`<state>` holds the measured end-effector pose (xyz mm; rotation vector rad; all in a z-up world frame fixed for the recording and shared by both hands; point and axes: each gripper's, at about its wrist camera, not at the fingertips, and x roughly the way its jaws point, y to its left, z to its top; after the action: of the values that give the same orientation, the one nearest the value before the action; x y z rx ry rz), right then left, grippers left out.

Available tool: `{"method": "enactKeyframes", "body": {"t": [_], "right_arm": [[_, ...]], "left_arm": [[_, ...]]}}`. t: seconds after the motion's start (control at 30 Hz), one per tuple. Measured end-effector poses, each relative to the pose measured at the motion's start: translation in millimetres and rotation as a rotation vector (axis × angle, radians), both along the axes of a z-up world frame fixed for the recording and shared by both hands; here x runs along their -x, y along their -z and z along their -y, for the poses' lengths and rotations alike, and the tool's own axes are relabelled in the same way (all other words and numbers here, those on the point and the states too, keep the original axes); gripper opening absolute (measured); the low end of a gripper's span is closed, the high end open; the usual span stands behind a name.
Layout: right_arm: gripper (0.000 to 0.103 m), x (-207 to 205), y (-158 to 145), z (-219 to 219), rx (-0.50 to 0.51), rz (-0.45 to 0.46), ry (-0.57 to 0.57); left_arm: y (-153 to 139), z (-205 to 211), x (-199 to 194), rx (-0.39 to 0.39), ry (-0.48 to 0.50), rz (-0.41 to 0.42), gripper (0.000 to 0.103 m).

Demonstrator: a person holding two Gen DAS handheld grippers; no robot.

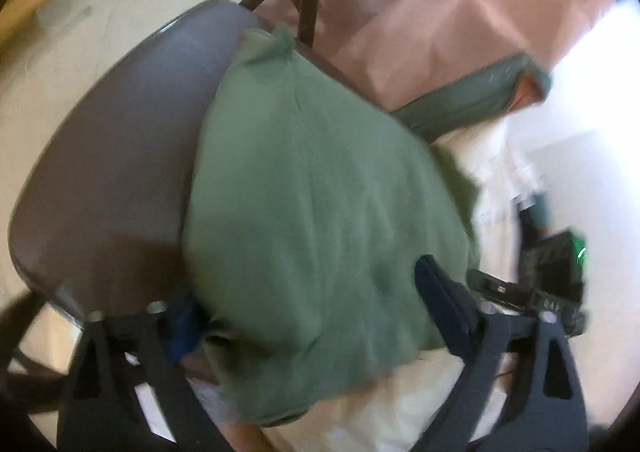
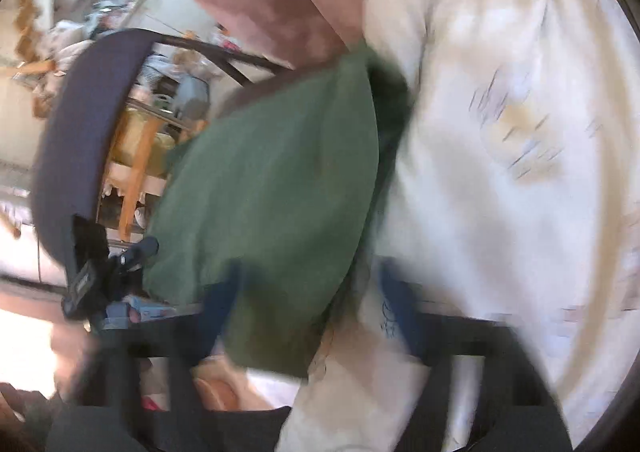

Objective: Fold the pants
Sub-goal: 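Carry the folded pants with both tools over to the brown chair seat, then lower the pants onto the chair seat and open both tools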

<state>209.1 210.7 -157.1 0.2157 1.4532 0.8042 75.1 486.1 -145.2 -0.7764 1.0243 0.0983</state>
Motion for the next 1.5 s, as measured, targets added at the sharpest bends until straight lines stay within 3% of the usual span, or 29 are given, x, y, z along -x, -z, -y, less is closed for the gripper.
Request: {"method": "enactKeyframes", "body": {"t": [0.03,0.13,0.2,0.27,0.37,0.4,0.43,0.47,0.5,0.57,0.63,0.73,0.8,0.87,1.0,1.03,1.13,1.27,1.33,1.43,1.5], "right_arm": [[0.009,0,8,-4,0.001,-0.013,0.004],[0.004,12,5,-25,0.009,0.037,0.006],[0.004,18,7,-39,-0.062,-0.039,0.030],[0.004,27,11,-55,-0.128,-0.074,0.012],[0.011,36,27,-56,-0.124,-0.116,0.035],[0.021,34,32,-49,-0.105,-0.133,0.051],[0.047,32,35,-38,-0.085,-0.167,0.071],[0.059,32,35,-34,-0.064,-0.192,0.080],[0.062,34,31,-23,-0.049,-0.202,0.065],[0.062,35,13,-15,-0.011,-0.135,0.006],[0.058,31,-20,-10,0.001,0.027,-0.048],[0.054,15,-54,-23,0.009,0.185,-0.056],[0.054,0,-57,-42,-0.009,0.202,-0.049],[0.052,-2,-46,-61,0.002,0.173,-0.078],[0.052,27,1,-85,0.099,0.103,-0.197],[0.053,31,12,-83,0.122,0.117,-0.193],[0.065,31,31,-76,0.110,0.100,-0.135],[0.066,27,16,-63,0.086,0.080,-0.118],[0.066,33,-6,-55,0.071,0.147,-0.151],[0.066,41,-35,-52,0.070,0.251,-0.183],[0.065,43,-45,-60,0.057,0.268,-0.212]], "left_arm": [[3,4,-8,-0.041,0.023,-0.050,0.044],[0,-5,-25,-0.118,0.038,-0.117,0.027],[-16,-19,-36,-0.260,0.028,-0.138,0.026],[-20,-35,-41,-0.281,0.008,-0.168,0.027],[-7,-44,-39,-0.234,0.034,-0.252,0.051],[-6,-43,-33,-0.253,0.034,-0.277,0.065],[-9,-39,-28,-0.282,0.039,-0.289,0.068],[-14,-34,-26,-0.299,0.060,-0.272,0.068],[-21,-29,-21,-0.321,0.078,-0.254,0.068],[-45,-22,-7,-0.331,0.075,-0.203,0.071],[-72,-18,3,-0.345,0.038,-0.110,0.071],[-95,-9,-13,-0.381,0.044,-0.013,0.077],[-81,-7,-30,-0.371,0.080,-0.037,0.079],[-51,-11,-40,-0.388,0.079,-0.130,0.079],[0,-37,-26,-0.380,-0.003,-0.293,0.081],[9,-41,-20,-0.368,-0.002,-0.312,0.092],[23,-52,-9,-0.309,-0.033,-0.332,0.096],[-9,-39,-5,-0.393,-0.021,-0.299,0.094],[-30,-26,7,-0.391,-0.023,-0.246,0.094],[-80,-7,34,-0.436,-0.065,-0.107,0.094],[-101,5,33,-0.456,-0.036,-0.023,0.094]]}}
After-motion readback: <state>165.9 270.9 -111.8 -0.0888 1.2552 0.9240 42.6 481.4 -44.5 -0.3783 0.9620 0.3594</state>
